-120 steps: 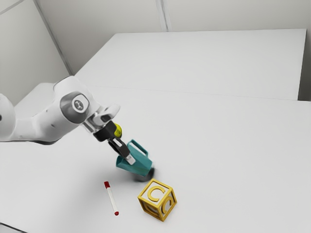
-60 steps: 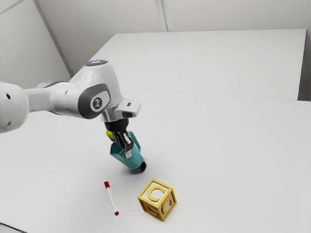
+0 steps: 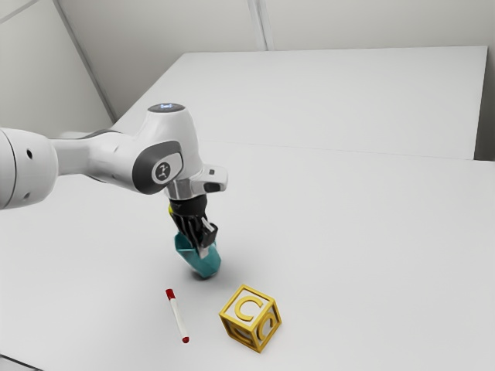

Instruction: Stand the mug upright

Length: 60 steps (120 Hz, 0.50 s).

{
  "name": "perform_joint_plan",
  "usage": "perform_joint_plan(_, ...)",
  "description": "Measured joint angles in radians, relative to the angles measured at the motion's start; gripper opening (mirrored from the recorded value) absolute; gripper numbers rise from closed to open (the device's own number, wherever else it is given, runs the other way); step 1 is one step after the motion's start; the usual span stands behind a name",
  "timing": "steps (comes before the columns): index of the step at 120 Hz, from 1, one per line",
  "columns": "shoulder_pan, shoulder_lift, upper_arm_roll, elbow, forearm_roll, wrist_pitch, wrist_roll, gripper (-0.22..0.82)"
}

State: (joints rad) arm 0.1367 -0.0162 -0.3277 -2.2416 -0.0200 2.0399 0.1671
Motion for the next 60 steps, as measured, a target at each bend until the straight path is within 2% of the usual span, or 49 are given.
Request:
perform_joint_plan(11,-0.003,-0.005,0.0,0.0,0.002,0.001,-0.025,0.21)
perform_joint_plan(27,-0.007,-0.035,-0.006,0.015,0.003,0.002,-0.054,0.37)
perform_joint_plan(49,-0.016,-0.086,-0.014,0.052,0.004,-0.013,-0.085,0.51)
perform_joint_plan(60,-0.005,-0.103,-0.013,0.13,0.003,-0.053,-0.097,0.54)
